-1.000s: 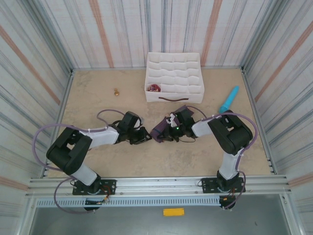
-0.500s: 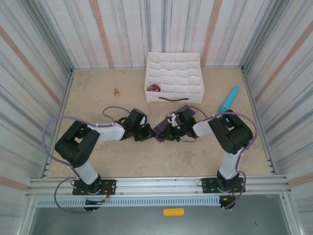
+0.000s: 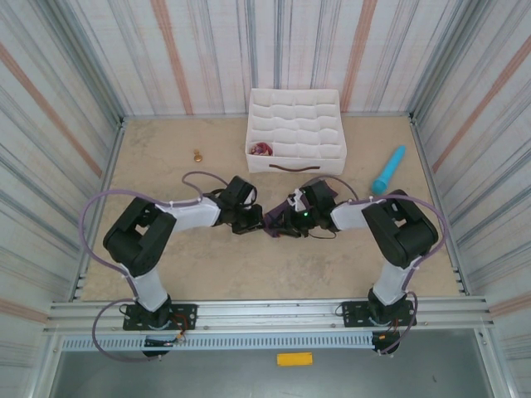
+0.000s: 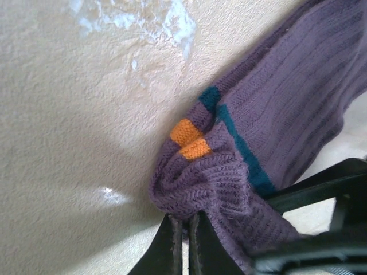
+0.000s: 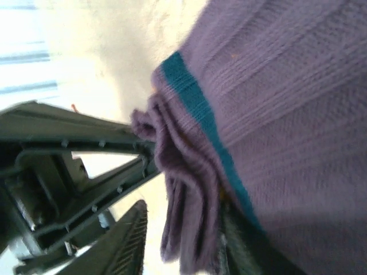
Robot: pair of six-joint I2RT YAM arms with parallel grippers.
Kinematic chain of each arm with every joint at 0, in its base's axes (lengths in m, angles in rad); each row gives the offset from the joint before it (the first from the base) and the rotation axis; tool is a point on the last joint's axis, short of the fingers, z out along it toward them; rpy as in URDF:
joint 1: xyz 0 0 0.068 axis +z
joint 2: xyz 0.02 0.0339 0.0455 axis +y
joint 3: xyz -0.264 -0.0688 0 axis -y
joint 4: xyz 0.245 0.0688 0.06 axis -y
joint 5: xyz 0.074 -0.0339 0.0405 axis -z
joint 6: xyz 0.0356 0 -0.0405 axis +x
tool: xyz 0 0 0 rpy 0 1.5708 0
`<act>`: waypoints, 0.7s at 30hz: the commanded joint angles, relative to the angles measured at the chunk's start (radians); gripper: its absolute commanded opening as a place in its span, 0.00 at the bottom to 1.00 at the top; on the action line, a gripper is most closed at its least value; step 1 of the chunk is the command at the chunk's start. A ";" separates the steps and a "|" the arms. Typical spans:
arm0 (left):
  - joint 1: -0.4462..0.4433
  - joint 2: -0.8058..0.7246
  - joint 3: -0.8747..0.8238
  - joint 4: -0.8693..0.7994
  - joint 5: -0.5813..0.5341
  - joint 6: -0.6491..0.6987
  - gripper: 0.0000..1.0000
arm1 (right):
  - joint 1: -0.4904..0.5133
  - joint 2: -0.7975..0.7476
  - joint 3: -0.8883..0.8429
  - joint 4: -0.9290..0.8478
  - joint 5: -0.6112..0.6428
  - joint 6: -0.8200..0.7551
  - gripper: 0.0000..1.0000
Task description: Roll the socks
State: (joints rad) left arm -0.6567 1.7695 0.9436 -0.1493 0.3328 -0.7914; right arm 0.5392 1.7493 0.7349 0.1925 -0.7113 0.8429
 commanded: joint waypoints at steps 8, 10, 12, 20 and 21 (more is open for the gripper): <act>-0.001 0.078 0.101 -0.251 -0.005 0.106 0.00 | 0.115 -0.327 0.069 -0.446 0.445 -0.404 0.60; 0.001 0.088 0.118 -0.267 0.011 0.117 0.00 | 0.196 -0.355 0.086 -0.491 0.599 -0.474 0.61; 0.005 0.094 0.131 -0.279 0.031 0.125 0.00 | 0.301 -0.377 0.084 -0.495 0.770 -0.534 0.64; 0.017 0.125 0.170 -0.320 0.066 0.152 0.00 | 0.607 -0.283 0.050 -0.340 1.241 -0.759 0.63; 0.019 0.128 0.175 -0.325 0.067 0.155 0.00 | 0.638 -0.248 0.053 -0.312 1.302 -0.795 0.61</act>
State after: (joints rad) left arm -0.6422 1.8584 1.1122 -0.3782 0.3962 -0.6716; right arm 1.1118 1.4281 0.8001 -0.1795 0.3046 0.2085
